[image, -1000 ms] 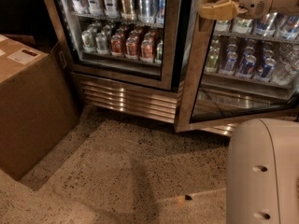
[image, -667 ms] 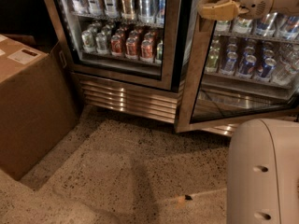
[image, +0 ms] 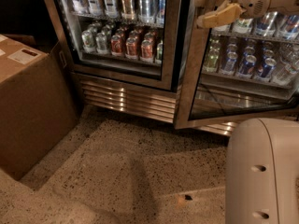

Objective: Open right fridge door

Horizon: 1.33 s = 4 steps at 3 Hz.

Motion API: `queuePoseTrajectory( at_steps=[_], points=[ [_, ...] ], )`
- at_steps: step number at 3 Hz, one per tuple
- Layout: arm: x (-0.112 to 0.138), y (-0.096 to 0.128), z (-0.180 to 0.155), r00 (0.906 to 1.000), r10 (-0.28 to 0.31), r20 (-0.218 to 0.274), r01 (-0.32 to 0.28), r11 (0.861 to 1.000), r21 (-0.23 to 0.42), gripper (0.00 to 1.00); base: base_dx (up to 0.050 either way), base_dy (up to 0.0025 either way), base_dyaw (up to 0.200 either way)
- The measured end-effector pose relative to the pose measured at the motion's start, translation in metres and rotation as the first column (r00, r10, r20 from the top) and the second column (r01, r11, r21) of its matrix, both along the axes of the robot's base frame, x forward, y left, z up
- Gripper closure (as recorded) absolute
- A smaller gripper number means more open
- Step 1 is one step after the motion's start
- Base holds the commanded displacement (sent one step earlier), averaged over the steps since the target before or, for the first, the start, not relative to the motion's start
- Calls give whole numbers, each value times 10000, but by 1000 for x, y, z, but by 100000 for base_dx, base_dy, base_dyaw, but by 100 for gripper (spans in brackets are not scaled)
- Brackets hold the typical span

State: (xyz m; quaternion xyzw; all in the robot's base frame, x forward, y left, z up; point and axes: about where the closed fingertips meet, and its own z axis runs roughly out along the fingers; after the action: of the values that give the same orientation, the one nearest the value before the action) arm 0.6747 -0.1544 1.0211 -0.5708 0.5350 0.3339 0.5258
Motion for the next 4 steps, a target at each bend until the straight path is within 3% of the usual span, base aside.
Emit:
queuePoseTrajectory(
  at_steps=[1,2,3,4],
  points=[
    [2,1,0,10000,-50,-4,50,10000,-52,0,0,0,0],
    [1,2,1,10000,-59,-2,59,10000,-56,0,0,0,0],
    [2,-12,8,9989,-450,118,449,9990,69,0,0,0,0],
    [-3,-47,20,9916,-1258,311,1252,9919,210,0,0,0,0]
  ],
)
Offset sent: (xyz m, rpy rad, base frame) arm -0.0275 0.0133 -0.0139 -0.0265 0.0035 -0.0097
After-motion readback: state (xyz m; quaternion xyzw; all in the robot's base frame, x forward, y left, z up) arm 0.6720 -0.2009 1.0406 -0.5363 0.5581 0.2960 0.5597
